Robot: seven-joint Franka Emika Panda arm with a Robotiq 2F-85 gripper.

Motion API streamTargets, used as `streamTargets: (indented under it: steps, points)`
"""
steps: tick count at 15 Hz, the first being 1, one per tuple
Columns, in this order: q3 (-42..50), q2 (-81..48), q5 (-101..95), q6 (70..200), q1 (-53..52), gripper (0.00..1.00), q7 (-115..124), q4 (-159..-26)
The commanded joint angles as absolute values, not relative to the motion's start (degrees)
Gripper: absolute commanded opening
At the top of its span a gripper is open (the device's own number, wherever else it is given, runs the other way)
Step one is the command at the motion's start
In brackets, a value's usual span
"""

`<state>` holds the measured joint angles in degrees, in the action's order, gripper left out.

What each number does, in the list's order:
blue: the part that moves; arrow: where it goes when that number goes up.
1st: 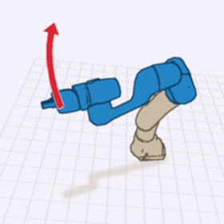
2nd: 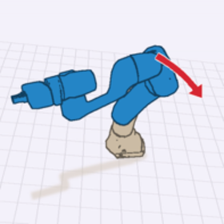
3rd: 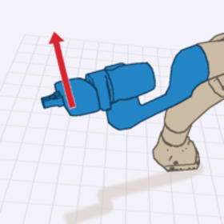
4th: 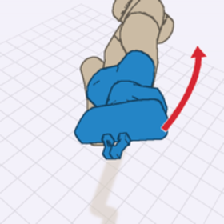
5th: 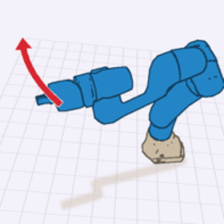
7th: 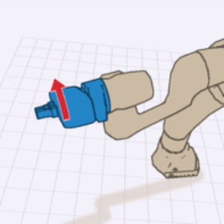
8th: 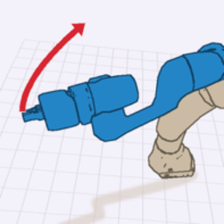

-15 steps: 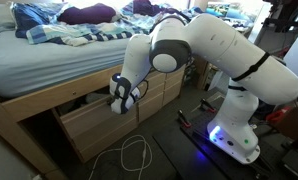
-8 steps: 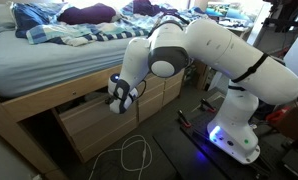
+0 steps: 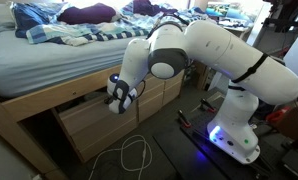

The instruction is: Close the top left drawer

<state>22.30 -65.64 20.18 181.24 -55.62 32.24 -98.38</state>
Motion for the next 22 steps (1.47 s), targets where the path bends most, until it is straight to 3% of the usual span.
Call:
streamTargets:
  steps: [1,22]
  points:
    - [22.14,-65.53,20.31,181.36,-55.51,0.01,31.92,-98.46]
    - [25.06,-76.67,21.53,182.26,-53.01,0.00,33.75,-80.71]
